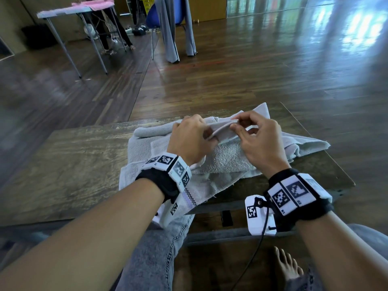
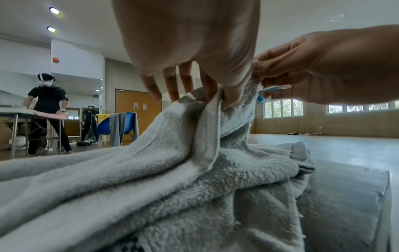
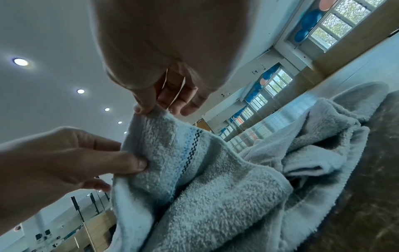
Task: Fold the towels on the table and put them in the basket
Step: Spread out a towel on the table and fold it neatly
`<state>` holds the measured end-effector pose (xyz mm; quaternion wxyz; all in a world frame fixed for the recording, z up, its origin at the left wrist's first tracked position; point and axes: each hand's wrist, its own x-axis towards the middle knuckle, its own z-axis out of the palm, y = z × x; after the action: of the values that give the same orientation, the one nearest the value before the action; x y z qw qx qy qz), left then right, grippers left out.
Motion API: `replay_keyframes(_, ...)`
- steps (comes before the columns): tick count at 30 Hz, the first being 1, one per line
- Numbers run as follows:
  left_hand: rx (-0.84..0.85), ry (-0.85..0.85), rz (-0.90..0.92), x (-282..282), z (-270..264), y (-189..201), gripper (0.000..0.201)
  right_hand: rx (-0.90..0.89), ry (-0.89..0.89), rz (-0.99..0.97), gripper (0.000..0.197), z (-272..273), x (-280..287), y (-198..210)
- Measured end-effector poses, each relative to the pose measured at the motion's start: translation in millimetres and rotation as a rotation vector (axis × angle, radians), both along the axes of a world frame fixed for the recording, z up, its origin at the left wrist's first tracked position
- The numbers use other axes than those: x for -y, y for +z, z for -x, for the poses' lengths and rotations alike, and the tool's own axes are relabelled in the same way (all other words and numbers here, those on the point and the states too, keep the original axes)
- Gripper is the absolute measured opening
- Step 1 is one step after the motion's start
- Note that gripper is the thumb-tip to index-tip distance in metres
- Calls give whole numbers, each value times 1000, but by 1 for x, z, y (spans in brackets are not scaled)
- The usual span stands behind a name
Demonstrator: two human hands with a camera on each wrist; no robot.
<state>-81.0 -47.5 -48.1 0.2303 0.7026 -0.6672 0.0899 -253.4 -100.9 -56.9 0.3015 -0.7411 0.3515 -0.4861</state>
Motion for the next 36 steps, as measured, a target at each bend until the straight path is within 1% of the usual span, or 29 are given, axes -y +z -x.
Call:
replay_keyframes(2,22,36,-32,-3,-7,4,30,30,-10,14,14,2,-2,3)
replay_keyframes(5,-4,66,-86,-11,-24,10,19,75,-57,50,12,9,-1,11)
replay_keyframes(8,-2,70,-138,-28,-49,14,21,118,-109,17,14,20,3,16)
replay_keyframes(10,-13,50,-157,-43,-67,17,29,121,-129,3,16,29,4,17)
replay_keyframes(12,-66,14,-133,-61,-80,23,42,107,-127,-2,17,35,4,18)
replay_keyframes(13,-88,-1,-106,-70,-85,28,45,96,-127,-1,18,37,3,19)
replay_keyframes(15,-113,-15,-72,-82,-93,39,41,76,-135,9,17,43,4,24)
replay_keyframes(17,-142,-18,-74,-89,-101,52,33,71,-149,11,19,48,7,33)
replay_keyframes(19,-174,-10,-53,-95,-109,66,25,61,-173,8,24,51,11,45)
replay_keyframes(22,-245,-3,-17,-100,-118,85,19,45,-177,-6,23,50,17,65)
replay_keyframes(26,-237,26,-84,-98,-131,108,18,60,-168,-23,18,41,23,94)
replay_keyframes(28,-279,28,-41,-96,-139,120,17,60,-172,-44,17,35,28,106)
replay_keyframes(32,-415,3,122,-89,-145,143,16,0,-167,-161,14,21,44,129)
replay_keyframes(34,-497,2,138,-83,-145,155,16,19,-159,-208,16,13,53,144)
replay_keyframes(36,-541,12,162,-76,-145,167,22,53,-133,-224,18,5,60,162)
